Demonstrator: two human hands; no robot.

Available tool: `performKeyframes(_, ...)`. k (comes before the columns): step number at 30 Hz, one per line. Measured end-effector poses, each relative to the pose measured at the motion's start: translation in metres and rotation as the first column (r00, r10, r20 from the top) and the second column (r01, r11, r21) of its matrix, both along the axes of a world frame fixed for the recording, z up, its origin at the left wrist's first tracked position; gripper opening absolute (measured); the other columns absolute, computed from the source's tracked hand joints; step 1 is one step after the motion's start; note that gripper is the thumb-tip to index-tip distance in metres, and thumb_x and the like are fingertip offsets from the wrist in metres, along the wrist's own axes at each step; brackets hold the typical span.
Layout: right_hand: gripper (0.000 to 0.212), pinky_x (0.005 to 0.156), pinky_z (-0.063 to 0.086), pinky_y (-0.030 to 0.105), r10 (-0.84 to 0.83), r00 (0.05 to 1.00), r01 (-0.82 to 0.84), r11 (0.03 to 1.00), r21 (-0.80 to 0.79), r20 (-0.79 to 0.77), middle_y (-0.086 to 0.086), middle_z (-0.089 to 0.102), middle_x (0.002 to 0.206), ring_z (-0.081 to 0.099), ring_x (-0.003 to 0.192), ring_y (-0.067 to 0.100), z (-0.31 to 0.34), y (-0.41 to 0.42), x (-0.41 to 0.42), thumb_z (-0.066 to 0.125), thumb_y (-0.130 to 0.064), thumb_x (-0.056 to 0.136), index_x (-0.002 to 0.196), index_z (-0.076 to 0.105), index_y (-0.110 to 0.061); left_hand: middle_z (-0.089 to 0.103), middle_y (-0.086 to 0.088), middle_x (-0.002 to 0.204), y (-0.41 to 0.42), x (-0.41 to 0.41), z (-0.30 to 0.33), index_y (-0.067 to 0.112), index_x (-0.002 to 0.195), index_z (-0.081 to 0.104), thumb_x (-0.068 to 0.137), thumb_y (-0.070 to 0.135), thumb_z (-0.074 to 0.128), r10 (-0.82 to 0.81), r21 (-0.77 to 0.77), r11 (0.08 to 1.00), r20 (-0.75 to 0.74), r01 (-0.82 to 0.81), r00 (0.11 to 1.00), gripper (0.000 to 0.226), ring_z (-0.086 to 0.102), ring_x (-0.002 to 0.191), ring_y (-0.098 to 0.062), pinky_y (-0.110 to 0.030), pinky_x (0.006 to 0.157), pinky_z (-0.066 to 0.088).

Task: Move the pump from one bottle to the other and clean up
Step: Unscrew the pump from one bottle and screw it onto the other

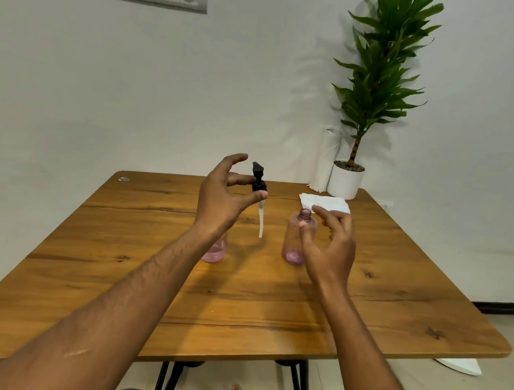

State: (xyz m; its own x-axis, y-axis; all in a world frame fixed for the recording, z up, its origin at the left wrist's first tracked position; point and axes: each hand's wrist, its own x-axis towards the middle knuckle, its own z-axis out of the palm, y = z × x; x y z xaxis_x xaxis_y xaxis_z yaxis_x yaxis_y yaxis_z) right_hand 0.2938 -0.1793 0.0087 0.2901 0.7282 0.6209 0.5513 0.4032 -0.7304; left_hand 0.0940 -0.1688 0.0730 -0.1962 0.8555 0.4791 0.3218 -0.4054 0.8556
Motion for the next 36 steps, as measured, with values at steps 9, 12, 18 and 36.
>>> performKeyframes(9, 0.048, 0.089, 0.056, 0.051, 0.282, 0.939, -0.261, 0.957, -0.125, 0.197, -0.024, 0.074, 0.105, 0.064, 0.096, 0.002, 0.036, 0.007, -0.046, 0.075, -0.063, 0.077, 0.121, 0.074, -0.045, 0.082, -0.001, 0.101, -0.003, -0.012, -0.010, 0.013, 0.125, 0.069, 0.078, 0.003, 0.087, -0.105, -0.078, 0.992, -0.039, 0.102, 0.994, 0.051, 0.078, 0.094, -0.009, -0.035, 0.089, 0.063)
performKeyframes(12, 0.051, 0.094, 0.053, 0.060, 0.316, 0.931, -0.281, 0.940, -0.196, 0.181, -0.029, 0.074, 0.109, 0.067, 0.096, -0.001, 0.034, 0.011, -0.048, 0.071, -0.074, 0.067, 0.117, 0.064, -0.064, 0.080, -0.003, 0.110, -0.003, -0.017, -0.012, 0.012, 0.130, 0.069, 0.082, 0.002, 0.083, -0.153, -0.120, 0.982, -0.032, 0.148, 0.988, 0.051, 0.077, 0.104, -0.012, -0.041, 0.098, 0.061)
performKeyframes(18, 0.043, 0.090, 0.057, 0.059, 0.320, 0.945, -0.302, 0.933, -0.195, 0.071, -0.031, 0.076, 0.098, 0.072, 0.090, -0.003, 0.041, 0.010, -0.053, 0.077, -0.066, 0.065, 0.107, 0.069, -0.063, 0.076, 0.012, 0.114, -0.015, -0.028, -0.013, 0.015, 0.137, 0.065, 0.099, 0.007, 0.065, -0.210, -0.079, 0.975, -0.033, 0.207, 0.977, 0.038, 0.072, 0.106, 0.002, -0.027, 0.093, 0.057)
performKeyframes(36, 0.039, 0.074, 0.058, 0.015, 0.392, 0.913, -0.382, 0.919, 0.099, -0.117, -0.004, 0.079, 0.099, 0.076, 0.083, 0.001, 0.121, 0.031, -0.131, 0.087, -0.014, 0.084, 0.120, 0.076, -0.006, 0.061, 0.007, 0.141, -0.014, -0.067, -0.112, 0.017, 0.150, 0.051, 0.076, 0.021, 0.089, 0.009, -0.290, 0.957, 0.106, 0.022, 0.994, 0.083, 0.059, 0.128, -0.011, -0.026, 0.101, 0.053)
